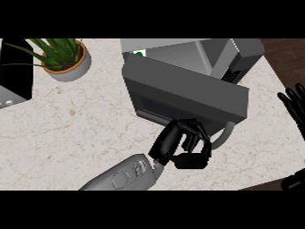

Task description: Pick up the milk, place it into the microwave and close the microwave

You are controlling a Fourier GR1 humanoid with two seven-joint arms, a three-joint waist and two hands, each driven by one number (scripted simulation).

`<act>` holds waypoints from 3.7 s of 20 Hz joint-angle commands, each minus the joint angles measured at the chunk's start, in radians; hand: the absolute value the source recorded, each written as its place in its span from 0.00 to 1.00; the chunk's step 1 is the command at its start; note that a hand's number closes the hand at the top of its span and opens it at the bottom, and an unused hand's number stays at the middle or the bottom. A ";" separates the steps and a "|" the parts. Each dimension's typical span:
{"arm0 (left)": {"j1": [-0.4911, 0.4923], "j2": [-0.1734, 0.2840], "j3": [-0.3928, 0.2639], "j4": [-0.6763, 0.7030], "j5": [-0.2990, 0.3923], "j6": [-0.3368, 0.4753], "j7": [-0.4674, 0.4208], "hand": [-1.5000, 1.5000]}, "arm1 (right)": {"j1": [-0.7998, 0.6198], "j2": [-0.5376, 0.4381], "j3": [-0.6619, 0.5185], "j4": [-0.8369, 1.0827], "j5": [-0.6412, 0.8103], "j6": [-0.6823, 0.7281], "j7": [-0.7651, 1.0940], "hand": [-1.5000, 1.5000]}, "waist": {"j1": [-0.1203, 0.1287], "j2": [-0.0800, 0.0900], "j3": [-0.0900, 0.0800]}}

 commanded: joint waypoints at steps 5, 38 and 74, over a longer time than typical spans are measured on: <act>-0.154 -0.007 0.062 0.089 0.133 0.080 0.012 1.00 | -0.007 -0.030 0.000 -0.051 -0.083 0.054 0.047 0.00 | -0.066 0.014 0.002; -0.312 -0.007 0.236 0.289 0.466 0.033 -0.264 1.00 | -0.106 -0.121 -0.014 -0.133 -0.306 0.080 0.207 0.00 | -0.144 0.059 0.003; -0.334 -0.007 0.176 0.344 0.592 0.031 -0.415 1.00 | -0.177 -0.235 -0.007 -0.148 -0.511 0.140 0.332 0.00 | -0.161 0.074 0.005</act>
